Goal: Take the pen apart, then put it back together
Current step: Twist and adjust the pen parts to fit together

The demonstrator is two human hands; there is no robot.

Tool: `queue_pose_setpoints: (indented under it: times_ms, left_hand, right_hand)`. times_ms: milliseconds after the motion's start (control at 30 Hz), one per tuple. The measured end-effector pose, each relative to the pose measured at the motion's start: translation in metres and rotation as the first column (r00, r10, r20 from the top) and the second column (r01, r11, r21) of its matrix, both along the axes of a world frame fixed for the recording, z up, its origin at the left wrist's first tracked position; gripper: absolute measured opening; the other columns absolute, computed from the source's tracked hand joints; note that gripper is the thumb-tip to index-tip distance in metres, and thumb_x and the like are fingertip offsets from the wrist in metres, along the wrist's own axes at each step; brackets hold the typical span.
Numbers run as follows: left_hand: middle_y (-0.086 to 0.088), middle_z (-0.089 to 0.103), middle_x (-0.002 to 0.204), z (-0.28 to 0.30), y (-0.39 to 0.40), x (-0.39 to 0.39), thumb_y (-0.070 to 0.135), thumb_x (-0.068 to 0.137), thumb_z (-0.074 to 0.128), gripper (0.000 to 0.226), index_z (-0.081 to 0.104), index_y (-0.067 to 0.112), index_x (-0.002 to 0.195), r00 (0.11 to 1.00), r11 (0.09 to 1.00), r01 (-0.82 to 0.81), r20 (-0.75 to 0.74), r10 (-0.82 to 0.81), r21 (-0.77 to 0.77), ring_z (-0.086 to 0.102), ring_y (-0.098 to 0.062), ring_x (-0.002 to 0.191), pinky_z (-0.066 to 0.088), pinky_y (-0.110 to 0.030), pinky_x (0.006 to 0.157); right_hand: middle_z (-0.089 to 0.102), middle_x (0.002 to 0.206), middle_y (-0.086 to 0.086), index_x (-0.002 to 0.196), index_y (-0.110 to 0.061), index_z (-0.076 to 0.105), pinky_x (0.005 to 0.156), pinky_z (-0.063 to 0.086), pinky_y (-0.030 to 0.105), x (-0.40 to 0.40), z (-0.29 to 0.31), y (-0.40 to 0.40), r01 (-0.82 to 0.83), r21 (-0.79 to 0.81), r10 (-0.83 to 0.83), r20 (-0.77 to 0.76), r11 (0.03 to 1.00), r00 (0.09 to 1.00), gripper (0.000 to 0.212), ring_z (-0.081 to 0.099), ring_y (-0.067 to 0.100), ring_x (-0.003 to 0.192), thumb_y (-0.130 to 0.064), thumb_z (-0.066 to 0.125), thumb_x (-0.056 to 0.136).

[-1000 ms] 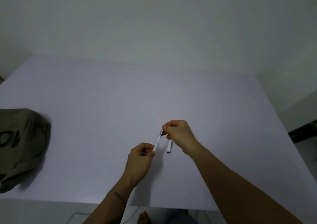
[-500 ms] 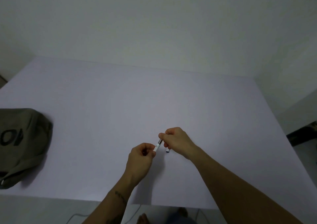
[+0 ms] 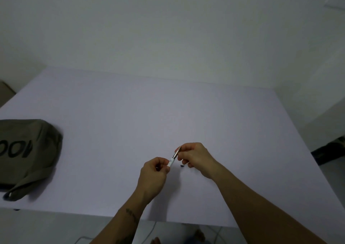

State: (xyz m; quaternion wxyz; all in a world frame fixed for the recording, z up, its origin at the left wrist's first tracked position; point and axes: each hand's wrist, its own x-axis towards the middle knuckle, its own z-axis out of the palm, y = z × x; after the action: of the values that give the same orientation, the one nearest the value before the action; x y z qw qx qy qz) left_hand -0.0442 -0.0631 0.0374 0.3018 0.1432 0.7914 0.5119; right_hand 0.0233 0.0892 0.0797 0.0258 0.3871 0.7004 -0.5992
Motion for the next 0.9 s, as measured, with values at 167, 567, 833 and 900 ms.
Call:
queue_pose_setpoints:
  times_ms: [167, 567, 833, 900]
  left_hand:
    - [-0.001, 0.067, 0.077, 0.001, -0.002, 0.002, 0.009, 0.089, 0.062, 0.013, 0.071, 0.017, 0.088, 1.000, 1.000, 0.005, 0.011, -0.005, 0.011, 0.058, -0.015, 0.070, 0.047, -0.022, 0.060]
    - [-0.003, 0.068, 0.083, 0.001, -0.006, 0.007, 0.009, 0.089, 0.062, 0.011, 0.071, 0.016, 0.090, 0.999, 0.999, -0.041, 0.020, 0.041, 0.035, 0.061, -0.016, 0.075, 0.048, -0.022, 0.060]
    - [-0.002, 0.068, 0.080, -0.003, -0.013, 0.006, 0.010, 0.088, 0.064, 0.013, 0.070, 0.020, 0.085, 0.999, 0.998, -0.053, 0.011, 0.052, 0.043, 0.062, -0.017, 0.074, 0.052, -0.022, 0.061]
    - [0.000, 0.067, 0.079, -0.003, -0.014, 0.005, 0.010, 0.088, 0.064, 0.012, 0.071, 0.020, 0.086, 0.998, 0.998, -0.057, 0.015, 0.056, 0.040, 0.061, -0.015, 0.072, 0.051, -0.021, 0.059]
  right_hand:
    - [0.071, 0.082, 0.007, 0.097, -0.011, 0.072, 0.058, 0.045, 0.027, 0.002, 0.001, -0.006, -0.019, -0.011, 0.019, -0.008, 1.000, 1.000, 0.015, 0.062, 0.018, 0.070, -0.021, 0.068, 0.086]
    - [0.073, 0.080, 0.005, 0.098, -0.016, 0.076, 0.054, 0.045, 0.023, 0.003, -0.002, -0.011, 0.017, -0.064, -0.022, -0.076, 0.998, 0.997, 0.017, 0.060, 0.014, 0.064, -0.011, 0.065, 0.086]
    - [0.071, 0.080, 0.007, 0.100, -0.014, 0.072, 0.055, 0.045, 0.026, 0.001, 0.000, -0.018, -0.028, -0.043, 0.026, -0.054, 0.999, 0.998, 0.015, 0.059, 0.016, 0.066, -0.017, 0.065, 0.087]
    - [0.072, 0.079, 0.006, 0.097, -0.015, 0.075, 0.054, 0.045, 0.024, 0.001, 0.000, -0.016, -0.016, -0.038, 0.013, -0.071, 0.999, 0.997, 0.018, 0.059, 0.015, 0.064, -0.009, 0.063, 0.086]
